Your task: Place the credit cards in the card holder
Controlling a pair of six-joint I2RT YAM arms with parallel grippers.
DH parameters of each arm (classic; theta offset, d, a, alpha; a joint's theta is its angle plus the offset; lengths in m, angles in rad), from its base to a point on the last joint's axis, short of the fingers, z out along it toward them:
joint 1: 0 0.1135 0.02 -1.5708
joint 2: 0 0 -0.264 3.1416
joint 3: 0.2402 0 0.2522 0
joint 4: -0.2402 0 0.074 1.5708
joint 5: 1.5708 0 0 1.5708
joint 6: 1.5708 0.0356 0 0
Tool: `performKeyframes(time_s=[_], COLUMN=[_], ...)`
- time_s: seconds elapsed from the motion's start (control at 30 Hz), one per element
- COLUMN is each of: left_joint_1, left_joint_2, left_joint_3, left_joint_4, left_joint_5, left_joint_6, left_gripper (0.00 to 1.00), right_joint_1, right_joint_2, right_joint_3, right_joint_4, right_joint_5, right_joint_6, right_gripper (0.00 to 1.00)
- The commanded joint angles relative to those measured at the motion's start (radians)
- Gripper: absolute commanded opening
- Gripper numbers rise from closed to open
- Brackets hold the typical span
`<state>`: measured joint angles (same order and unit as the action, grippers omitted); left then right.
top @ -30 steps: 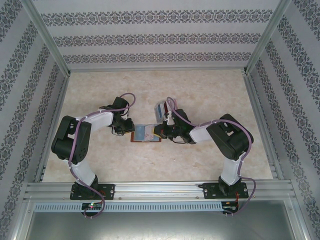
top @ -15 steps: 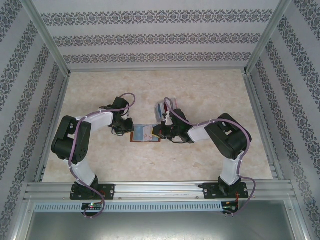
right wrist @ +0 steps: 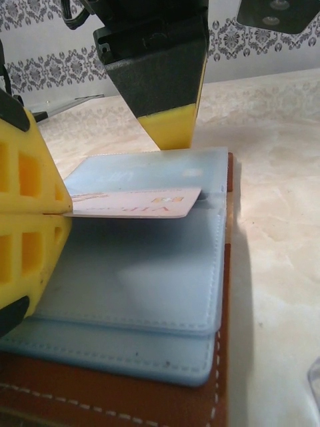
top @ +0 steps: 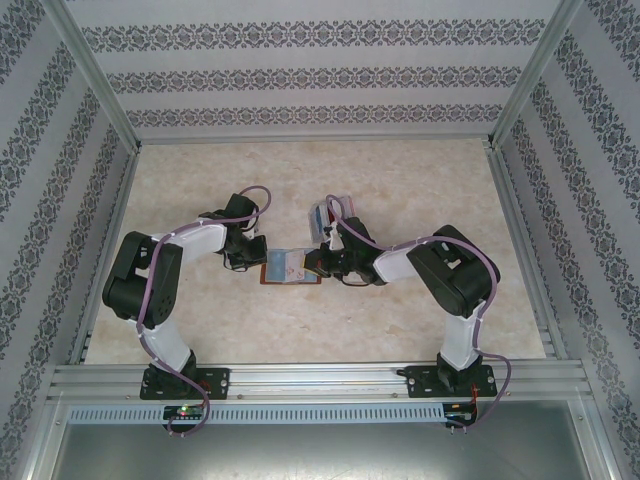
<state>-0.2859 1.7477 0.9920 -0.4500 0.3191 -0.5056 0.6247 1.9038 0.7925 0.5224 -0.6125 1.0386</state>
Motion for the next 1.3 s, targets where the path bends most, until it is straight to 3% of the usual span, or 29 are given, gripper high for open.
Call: performKeyframes(time_s=[0.0,0.4,0.97,1.1,1.27], left_joint_1=[-0.001,0.0,-0.001,0.0,0.0], left_joint_2=[0.016,-0.009,-0.033,-0.029,-0.034], left_joint_3=[-0.04,-0.069,-0.087,-0.082,-0.084], left_joint_4=[0.001,0.01,0.013,-0.001,-0.004], left_joint_5=[-0.032,-0.027,-0.016,-0.038,-0.047], left_joint_6=[0.004,-0.002,-0.015,-0.002,0.009], left_gripper=[0.06,0.03,0.02,0.02,0.02], right_joint_1=[0.009,0.038,0.122,0.117,0.111], right_joint_2=[0.023,0.069,0.139,0.112,0.05], right_joint_3=[0.021,0.077,0.173,0.171,0.2], right_joint_4=[-0.025,-0.001,-0.012,-0.09,-0.3], right_joint_5=[0.051,0.054,0.088,0.117,0.17], right_joint_6=[-0.019,0.022,0.077,0.034,-0.086], right_gripper=[0.0,0.0,0.08,0.09,0.2])
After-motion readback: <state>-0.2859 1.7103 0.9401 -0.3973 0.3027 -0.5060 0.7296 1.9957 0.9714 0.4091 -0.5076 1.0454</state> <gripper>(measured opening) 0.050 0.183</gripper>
